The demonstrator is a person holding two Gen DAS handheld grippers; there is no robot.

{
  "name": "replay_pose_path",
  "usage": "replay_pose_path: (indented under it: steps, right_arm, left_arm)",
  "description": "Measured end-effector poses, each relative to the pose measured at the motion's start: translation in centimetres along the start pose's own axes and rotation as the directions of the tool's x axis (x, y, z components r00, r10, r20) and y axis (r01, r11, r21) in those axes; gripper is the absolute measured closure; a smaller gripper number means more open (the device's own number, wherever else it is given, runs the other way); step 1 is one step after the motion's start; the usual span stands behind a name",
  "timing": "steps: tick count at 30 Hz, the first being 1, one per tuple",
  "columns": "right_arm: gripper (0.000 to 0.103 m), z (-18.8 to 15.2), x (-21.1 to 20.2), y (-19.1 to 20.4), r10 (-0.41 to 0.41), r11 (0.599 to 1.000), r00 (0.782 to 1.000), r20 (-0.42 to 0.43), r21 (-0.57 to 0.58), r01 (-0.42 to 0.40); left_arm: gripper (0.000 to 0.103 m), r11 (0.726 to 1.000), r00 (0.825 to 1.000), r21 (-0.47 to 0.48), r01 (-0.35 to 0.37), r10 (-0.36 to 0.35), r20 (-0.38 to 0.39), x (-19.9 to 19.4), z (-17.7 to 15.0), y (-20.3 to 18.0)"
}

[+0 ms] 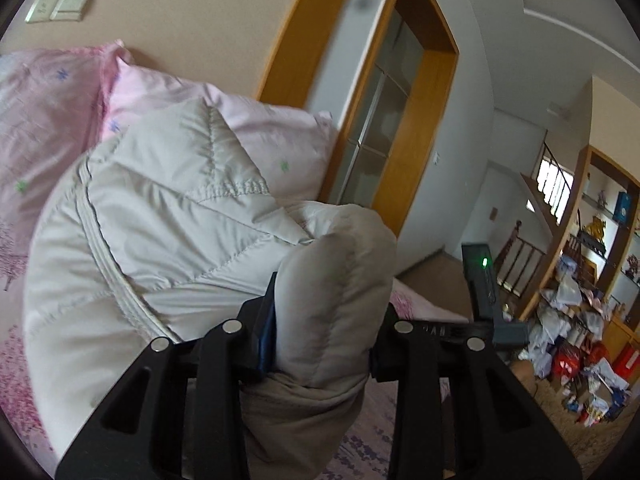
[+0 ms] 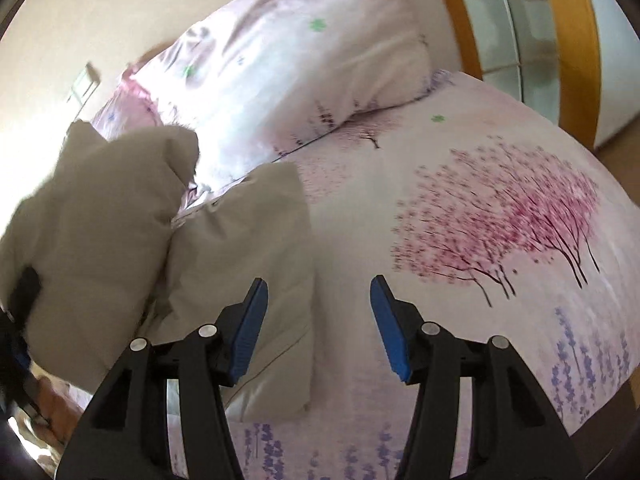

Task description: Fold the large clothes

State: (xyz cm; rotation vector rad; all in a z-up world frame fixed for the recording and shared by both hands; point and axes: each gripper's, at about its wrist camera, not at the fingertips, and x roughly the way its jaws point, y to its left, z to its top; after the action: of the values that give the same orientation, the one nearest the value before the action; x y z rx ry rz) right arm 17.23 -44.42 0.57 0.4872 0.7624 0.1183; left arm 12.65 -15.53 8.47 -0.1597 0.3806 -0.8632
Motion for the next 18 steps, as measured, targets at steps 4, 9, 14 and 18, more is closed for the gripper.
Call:
replay_pose_path:
  steps: [4, 9, 14, 18]
  right_arm:
    - [0.048, 0.2, -0.9, -0.9, -0.010, 1.000, 1.000, 0.024, 0.023, 0.010]
    - [0.048, 1.3, -1.4, -1.0, 0.012, 1.000, 0.998, 0.053, 0.018, -0.013]
    - [0.048, 2.7, -2.4, 0.5, 0.113, 0.993, 0.992, 0.065, -0.029, -0.111]
    - [0.042, 4.1, -2.7, 2.7, 0.235, 0.969, 0.971, 0.037, -0.090, -0.231]
  left_arm:
    - [0.068, 0.998, 0.998, 0.068, 0.002, 0.003, -0.067, 3.1, -1.3, -1.2]
    - [0.066, 0.980, 0.992, 0.196, -0.019, 0.042, -0.117, 5.8, -3.1, -3.2]
    - [0.064, 0.970, 0.988, 0.244, -0.019, 0.056, -0.146, 7.4, -4.3, -3.5]
    - [0.063, 0.965, 0.984, 0.263, -0.010, 0.056, -0.168, 8.1, -5.1, -3.6]
